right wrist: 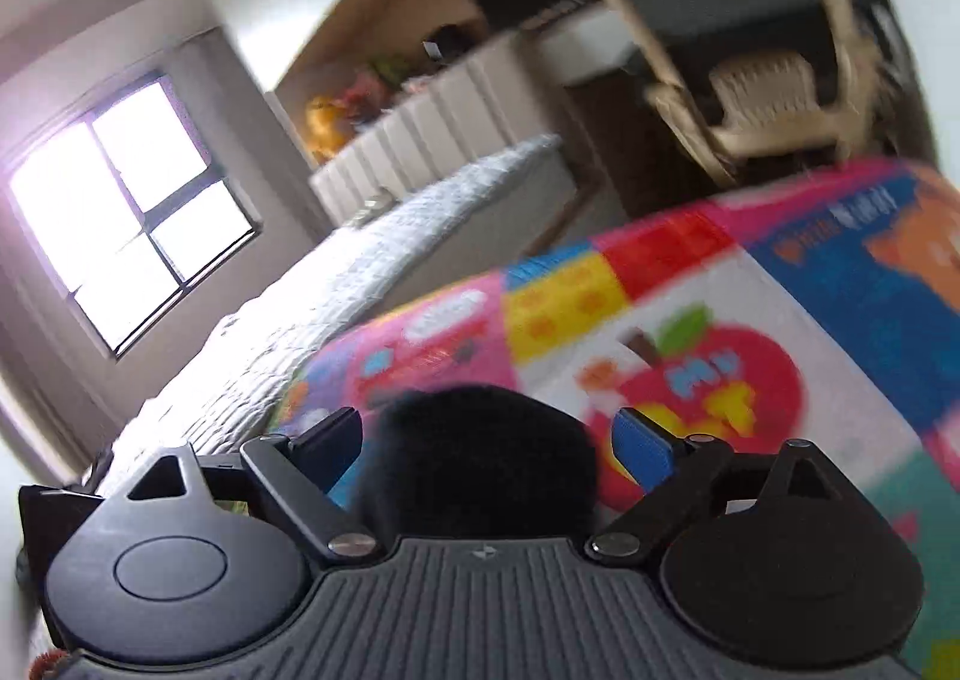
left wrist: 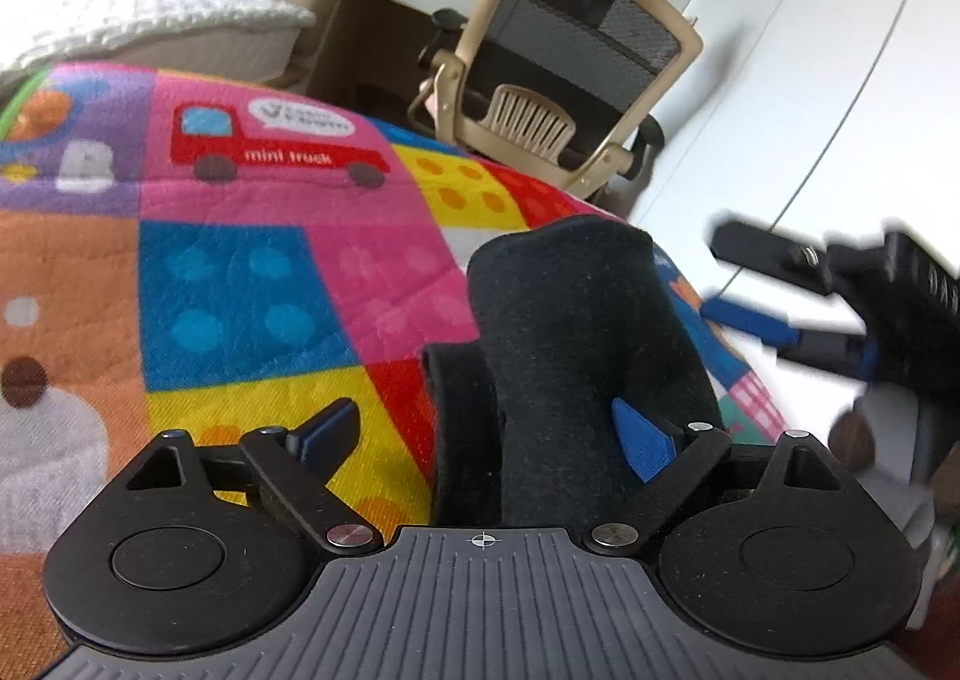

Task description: Fold clothes

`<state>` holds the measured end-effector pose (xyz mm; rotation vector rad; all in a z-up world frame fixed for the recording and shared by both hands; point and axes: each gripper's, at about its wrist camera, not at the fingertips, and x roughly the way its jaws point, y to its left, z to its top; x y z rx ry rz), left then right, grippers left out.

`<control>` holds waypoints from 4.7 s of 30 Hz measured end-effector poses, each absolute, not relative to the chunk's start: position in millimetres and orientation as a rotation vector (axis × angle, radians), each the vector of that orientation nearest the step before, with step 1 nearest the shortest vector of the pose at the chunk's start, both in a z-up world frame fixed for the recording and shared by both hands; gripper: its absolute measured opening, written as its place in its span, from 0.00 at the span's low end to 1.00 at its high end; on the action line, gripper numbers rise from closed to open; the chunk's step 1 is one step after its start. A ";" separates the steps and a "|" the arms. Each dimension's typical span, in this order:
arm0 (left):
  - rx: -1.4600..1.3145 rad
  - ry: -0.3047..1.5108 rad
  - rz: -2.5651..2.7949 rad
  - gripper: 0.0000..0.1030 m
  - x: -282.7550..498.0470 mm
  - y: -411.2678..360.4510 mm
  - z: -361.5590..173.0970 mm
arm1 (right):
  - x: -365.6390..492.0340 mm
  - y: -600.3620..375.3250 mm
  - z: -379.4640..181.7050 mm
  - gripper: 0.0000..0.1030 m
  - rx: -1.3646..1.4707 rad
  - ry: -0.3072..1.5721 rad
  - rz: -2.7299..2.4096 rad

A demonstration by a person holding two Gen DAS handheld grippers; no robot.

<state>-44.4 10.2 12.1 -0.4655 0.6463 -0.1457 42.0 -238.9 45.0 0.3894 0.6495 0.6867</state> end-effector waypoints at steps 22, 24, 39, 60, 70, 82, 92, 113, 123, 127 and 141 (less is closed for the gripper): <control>-0.413 0.678 -0.305 0.94 50.1 -38.4 22.5 | 85.1 -277.1 10.5 0.68 0.548 0.602 0.655; -0.345 0.652 -0.287 0.94 66.4 -49.3 22.6 | 89.8 -283.9 6.8 0.69 0.523 0.575 0.590; -0.475 0.607 -0.292 0.97 67.2 -45.4 -6.7 | 71.4 -302.1 16.0 0.73 0.426 0.483 0.390; -0.544 0.559 -0.249 0.96 51.5 -19.6 0.7 | 105.8 -210.6 38.8 0.40 0.057 0.605 0.383; -0.379 0.586 -0.229 0.97 50.7 -34.0 3.1 | 77.4 -227.5 43.0 0.41 0.114 0.612 0.401; -0.332 0.585 -0.198 1.00 44.6 -26.5 2.9 | 50.6 -221.9 62.9 0.46 0.035 0.468 0.439; -0.407 0.607 -0.191 1.00 47.3 -13.0 -2.5 | 82.0 -170.5 46.8 0.61 -0.027 0.589 0.584; -0.498 0.468 -0.311 0.97 35.4 -14.7 53.6 | 45.7 -240.6 21.3 0.83 0.120 0.559 0.361; -0.226 0.627 -0.312 0.29 92.3 -85.1 51.5 | 23.4 -253.2 46.2 0.38 0.020 0.339 0.383; -0.332 0.652 -0.283 0.25 98.8 -59.3 42.5 | 46.8 -260.3 55.5 0.37 0.109 0.349 0.404; -0.348 0.611 -0.326 0.25 83.5 -40.1 26.5 | 77.0 -251.1 47.4 0.38 0.250 0.510 0.478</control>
